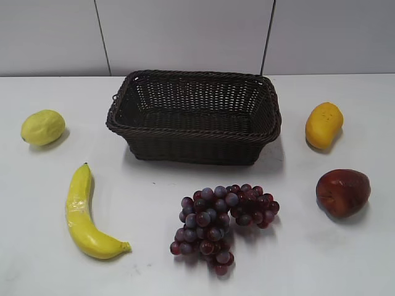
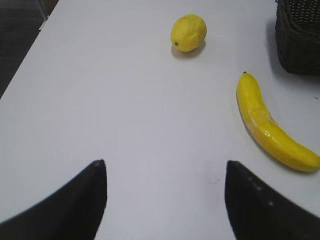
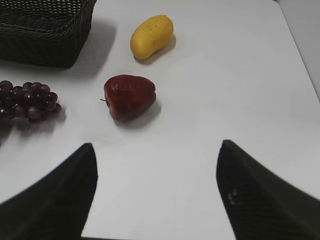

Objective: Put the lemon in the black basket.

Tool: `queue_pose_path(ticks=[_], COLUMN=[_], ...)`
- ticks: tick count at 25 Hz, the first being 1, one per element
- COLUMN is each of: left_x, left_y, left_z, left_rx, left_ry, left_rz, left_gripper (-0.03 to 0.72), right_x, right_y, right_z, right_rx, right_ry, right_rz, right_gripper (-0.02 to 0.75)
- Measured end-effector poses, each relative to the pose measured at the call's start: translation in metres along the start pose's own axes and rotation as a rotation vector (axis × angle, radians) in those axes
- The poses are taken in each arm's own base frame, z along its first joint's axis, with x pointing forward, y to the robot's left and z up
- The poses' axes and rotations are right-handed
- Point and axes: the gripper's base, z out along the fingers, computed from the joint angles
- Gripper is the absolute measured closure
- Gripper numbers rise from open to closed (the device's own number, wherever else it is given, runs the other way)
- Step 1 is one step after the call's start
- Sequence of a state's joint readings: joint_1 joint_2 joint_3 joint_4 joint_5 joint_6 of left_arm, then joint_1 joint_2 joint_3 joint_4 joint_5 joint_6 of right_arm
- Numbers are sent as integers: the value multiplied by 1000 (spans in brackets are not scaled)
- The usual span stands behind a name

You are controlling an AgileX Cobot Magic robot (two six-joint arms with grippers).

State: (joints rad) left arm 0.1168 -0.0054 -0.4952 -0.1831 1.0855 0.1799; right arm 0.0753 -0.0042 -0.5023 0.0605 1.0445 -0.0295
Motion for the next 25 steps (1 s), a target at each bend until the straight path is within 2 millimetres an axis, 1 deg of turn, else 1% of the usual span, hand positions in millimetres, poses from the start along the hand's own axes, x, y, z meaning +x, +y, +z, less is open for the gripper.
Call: queue_pose_path(ticks=[18, 25], left_x=[-1, -15], left_y=[0, 1], left_z=[0, -8], left_rx=[-2, -17], left_ry=[-9, -89], left_rz=[0, 6], left_gripper=[146, 146], right_x=[0, 0], right_y=[0, 0], right_z=[0, 0], right_rx=[0, 0], right_ry=[0, 0], right_rz=[0, 0], right_gripper=[176, 176])
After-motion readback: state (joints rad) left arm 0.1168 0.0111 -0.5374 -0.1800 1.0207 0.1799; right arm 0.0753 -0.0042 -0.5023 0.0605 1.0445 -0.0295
